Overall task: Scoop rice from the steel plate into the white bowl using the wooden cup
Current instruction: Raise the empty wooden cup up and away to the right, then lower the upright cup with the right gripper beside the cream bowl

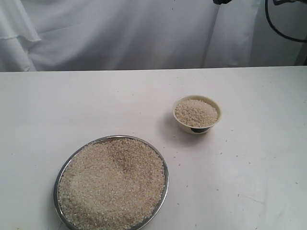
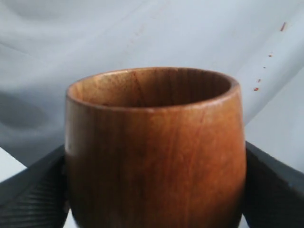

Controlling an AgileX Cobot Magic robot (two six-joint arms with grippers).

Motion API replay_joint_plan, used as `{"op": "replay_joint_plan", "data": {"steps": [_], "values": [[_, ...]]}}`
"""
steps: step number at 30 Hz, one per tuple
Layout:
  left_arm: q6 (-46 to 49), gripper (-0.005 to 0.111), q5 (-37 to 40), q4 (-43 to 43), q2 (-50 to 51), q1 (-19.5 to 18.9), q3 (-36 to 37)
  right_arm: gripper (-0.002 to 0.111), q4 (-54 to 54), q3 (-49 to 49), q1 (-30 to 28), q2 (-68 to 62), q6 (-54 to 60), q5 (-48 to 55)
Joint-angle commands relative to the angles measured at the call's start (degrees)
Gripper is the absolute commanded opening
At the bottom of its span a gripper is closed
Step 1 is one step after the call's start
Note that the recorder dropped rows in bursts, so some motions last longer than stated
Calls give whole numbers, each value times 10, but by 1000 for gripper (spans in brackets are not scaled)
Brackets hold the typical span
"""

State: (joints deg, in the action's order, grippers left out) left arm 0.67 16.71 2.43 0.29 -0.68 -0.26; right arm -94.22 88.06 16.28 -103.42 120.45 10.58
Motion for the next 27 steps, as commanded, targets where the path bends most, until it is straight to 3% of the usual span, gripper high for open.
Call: {"op": "replay_joint_plan", "data": {"steps": [1, 11, 16, 22, 27], "values": [[-2, 0, -4, 0, -3, 1, 3, 0, 49, 9, -33, 7, -108, -1], [-2, 0, -4, 0, -3, 1, 3, 0, 687, 9, -54, 6, -901, -157], [-2, 0, -4, 0, -3, 1, 3, 0, 848, -57, -33, 8, -1049, -267], [-2, 0, -4, 0, -3, 1, 3, 0, 961, -236, -28, 40, -1191, -477], [-2, 0, -4, 0, -3, 1, 3, 0, 1132, -373, -38, 89, -1314, -613]]}}
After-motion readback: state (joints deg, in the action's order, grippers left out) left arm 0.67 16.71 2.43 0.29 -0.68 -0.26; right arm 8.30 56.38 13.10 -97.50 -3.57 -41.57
